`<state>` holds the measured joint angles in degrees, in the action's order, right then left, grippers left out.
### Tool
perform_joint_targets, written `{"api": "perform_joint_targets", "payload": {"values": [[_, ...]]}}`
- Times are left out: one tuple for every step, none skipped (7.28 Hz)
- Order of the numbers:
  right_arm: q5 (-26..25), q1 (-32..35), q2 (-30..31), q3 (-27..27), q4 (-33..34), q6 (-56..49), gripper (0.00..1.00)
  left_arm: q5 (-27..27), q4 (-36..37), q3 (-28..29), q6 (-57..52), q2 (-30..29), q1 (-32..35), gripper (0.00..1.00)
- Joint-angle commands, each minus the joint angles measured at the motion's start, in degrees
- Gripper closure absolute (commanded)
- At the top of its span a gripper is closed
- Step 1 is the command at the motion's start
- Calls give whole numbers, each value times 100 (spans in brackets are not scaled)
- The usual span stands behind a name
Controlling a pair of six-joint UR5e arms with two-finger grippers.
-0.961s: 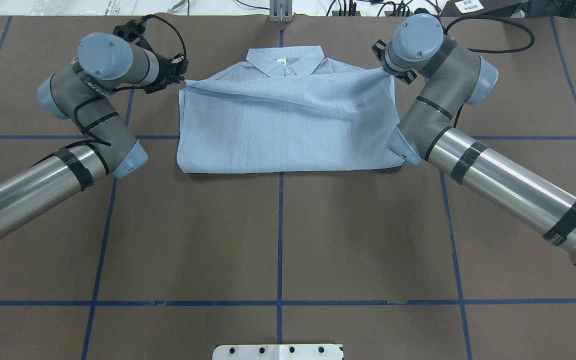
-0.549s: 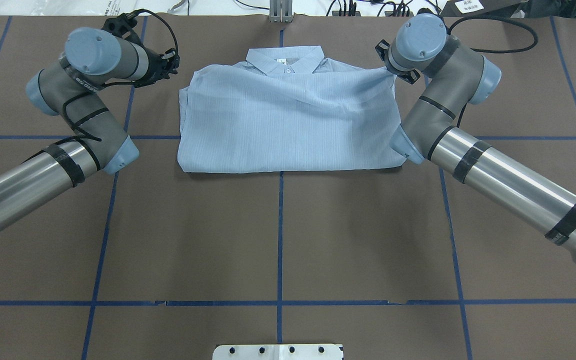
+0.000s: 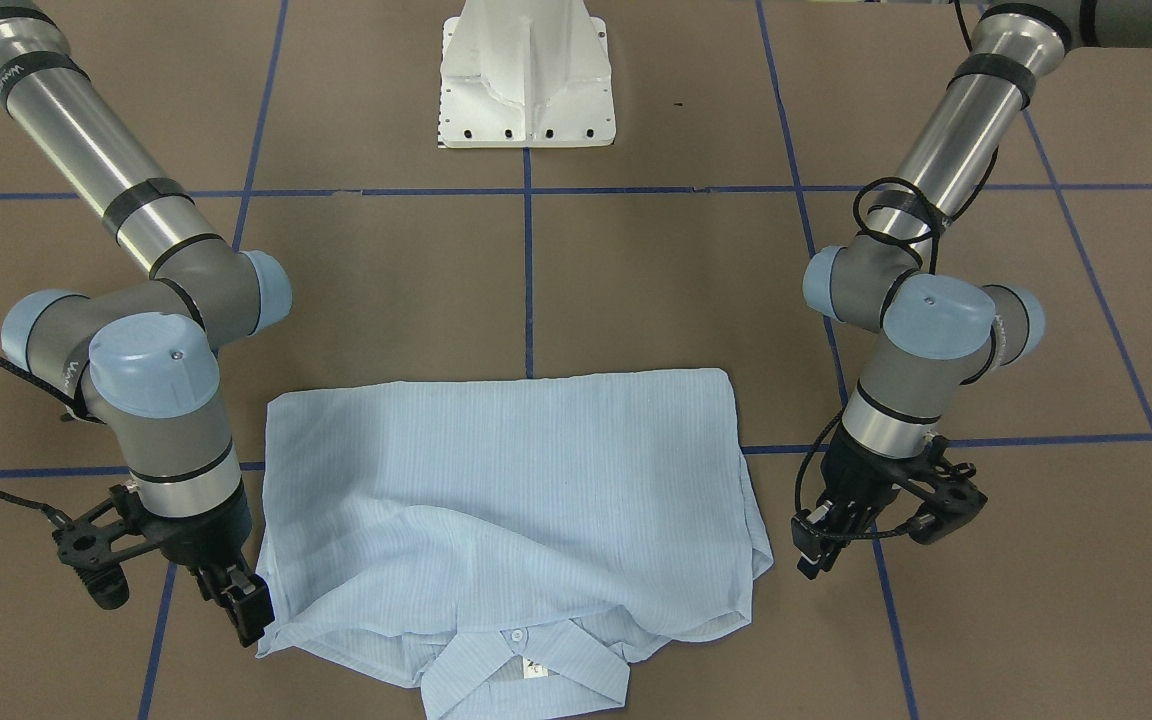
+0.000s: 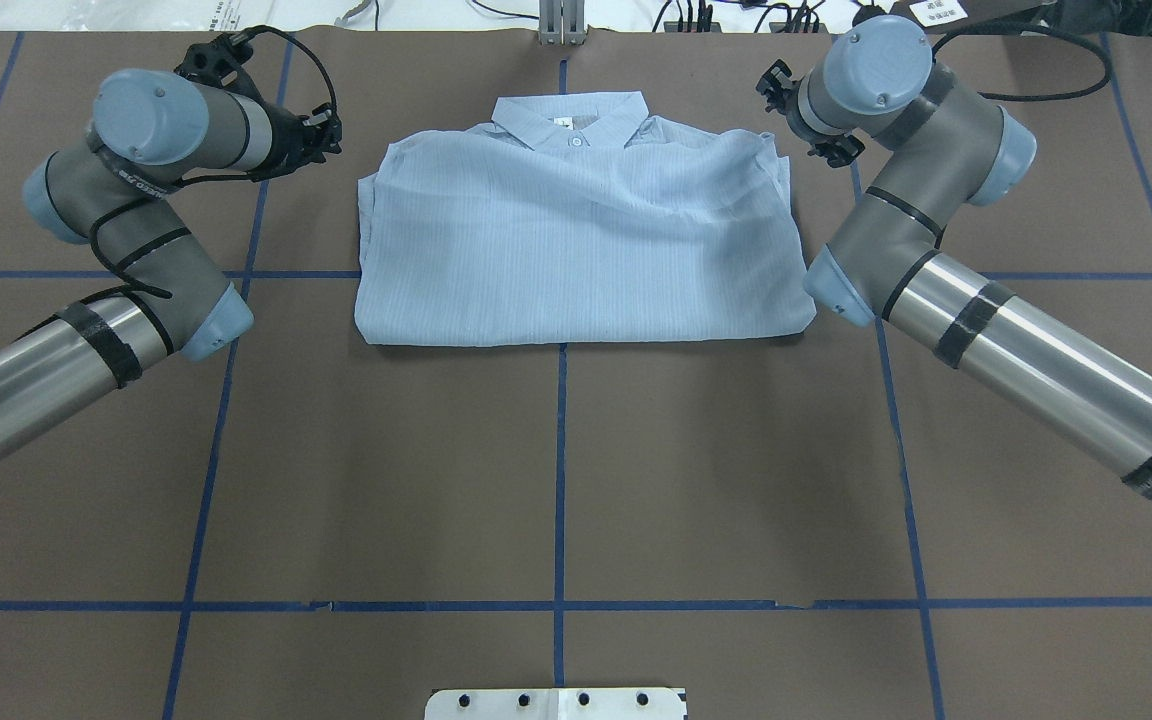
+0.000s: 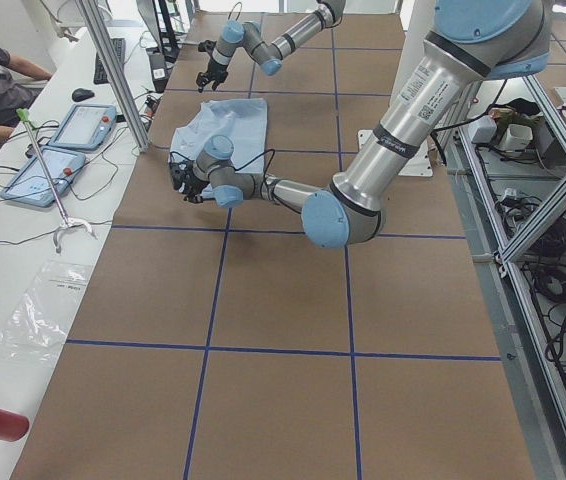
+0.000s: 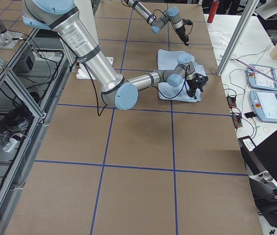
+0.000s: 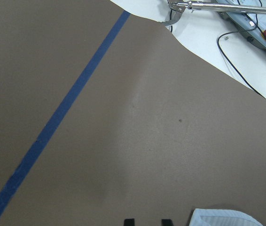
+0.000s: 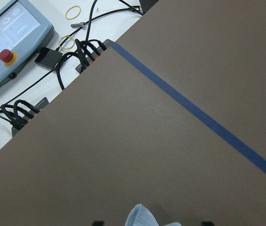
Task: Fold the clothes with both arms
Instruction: 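Raise both grippers and draw them back from the folded shirt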
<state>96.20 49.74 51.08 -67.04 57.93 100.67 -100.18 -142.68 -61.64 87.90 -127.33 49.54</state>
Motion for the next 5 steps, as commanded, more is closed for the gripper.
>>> {"api": "perform_joint_targets", "payload": {"values": [[259, -339, 891, -1192, -10, 118, 13, -10, 4, -137, -1, 111, 3, 68], [250, -516, 1113, -1406, -19, 415, 13, -10, 30, -216, -1, 147, 3, 68], [259, -622, 1358, -1730, -10, 453, 13, -10, 30, -234, -1, 165, -6, 68], [259, -754, 1683, -2038, -10, 453, 14, -10, 48, -269, -1, 165, -6, 68], [259, -807, 1712, -2111, -1, 462, 14, -62, 48, -278, 8, 165, -6, 68]]}}
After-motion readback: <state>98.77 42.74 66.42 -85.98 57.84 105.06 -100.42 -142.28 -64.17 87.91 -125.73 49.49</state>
